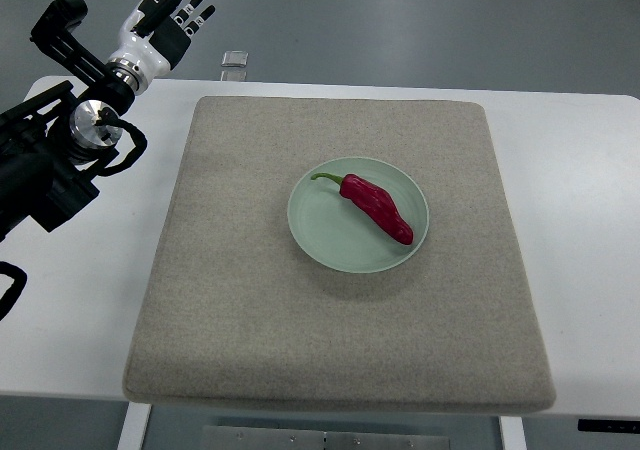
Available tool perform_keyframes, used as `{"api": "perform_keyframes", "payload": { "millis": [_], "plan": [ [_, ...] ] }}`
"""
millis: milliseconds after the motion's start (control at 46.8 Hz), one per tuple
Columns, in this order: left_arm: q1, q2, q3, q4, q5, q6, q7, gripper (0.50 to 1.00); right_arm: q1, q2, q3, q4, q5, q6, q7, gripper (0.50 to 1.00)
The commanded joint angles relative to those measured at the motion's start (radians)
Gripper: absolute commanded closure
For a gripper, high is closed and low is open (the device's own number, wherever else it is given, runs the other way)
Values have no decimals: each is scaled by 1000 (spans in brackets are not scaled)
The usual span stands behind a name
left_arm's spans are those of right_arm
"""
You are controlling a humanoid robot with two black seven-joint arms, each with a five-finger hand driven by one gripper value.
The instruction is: Place red pepper on plate with left hand
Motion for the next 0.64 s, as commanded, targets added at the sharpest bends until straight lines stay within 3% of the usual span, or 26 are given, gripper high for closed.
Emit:
{"api": "perform_keyframes", "payload": {
  "millis": [0,192,619],
  "plan": [
    [0,1,-21,1,3,2,0,510,0,0,0,0,0,0,0,572],
    [0,6,-24,1,1,5,0,510,-5,0,-1,75,-9,23,-2,572],
    [0,6,-24,1,1,8,0,510,-6,0,-3,73,-6,25,3,572]
  ]
}}
